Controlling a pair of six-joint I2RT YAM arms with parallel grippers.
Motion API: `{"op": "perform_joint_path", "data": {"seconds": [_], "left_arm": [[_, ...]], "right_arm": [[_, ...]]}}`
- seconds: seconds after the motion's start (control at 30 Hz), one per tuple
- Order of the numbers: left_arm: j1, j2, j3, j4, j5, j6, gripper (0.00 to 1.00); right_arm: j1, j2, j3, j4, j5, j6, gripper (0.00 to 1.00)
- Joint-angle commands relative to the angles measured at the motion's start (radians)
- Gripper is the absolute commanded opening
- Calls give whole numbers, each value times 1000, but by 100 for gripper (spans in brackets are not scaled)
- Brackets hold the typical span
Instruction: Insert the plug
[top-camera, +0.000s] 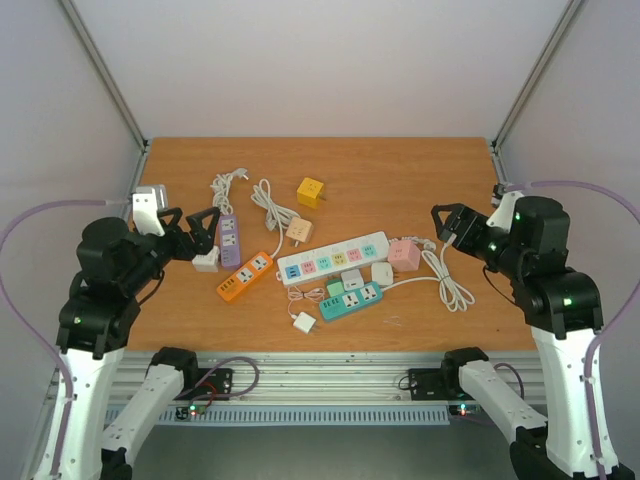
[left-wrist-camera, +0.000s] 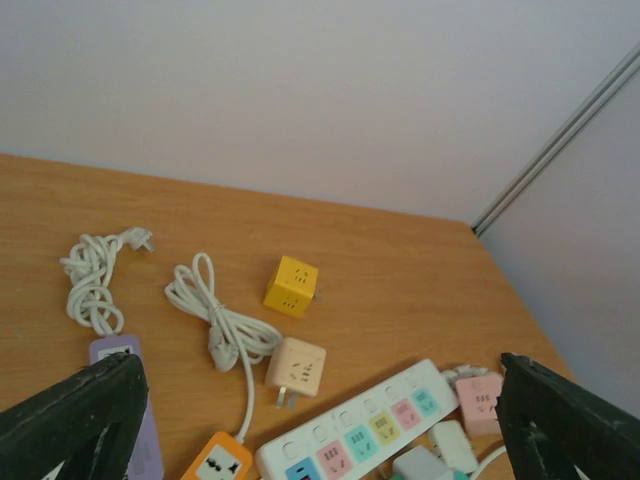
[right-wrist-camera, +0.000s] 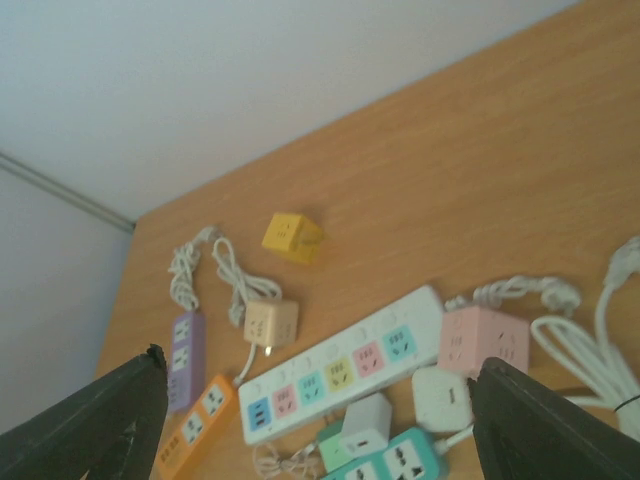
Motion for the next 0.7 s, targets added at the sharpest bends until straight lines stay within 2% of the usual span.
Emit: {"op": "perform_joint_path", "data": {"seconds": [0.0, 0.13, 0.3, 0.47, 0.67], "left_arm": [[7, -22, -88, 121, 32, -4, 98], [8, -55, -199, 205, 64, -43, 99], [11, -67, -292, 296, 127, -103, 99], [11, -32, -345, 434, 208, -154, 99], [12, 38, -359, 528, 225, -156, 99]], "right_arm": [[-41, 34, -53, 7, -165, -24, 88], [-58, 65, -140, 58, -208, 8, 90], [-56, 104, -272, 144, -150, 76, 91], [25, 187, -377, 213, 2, 123, 96], [175, 388, -361, 244, 235, 124, 97]]}}
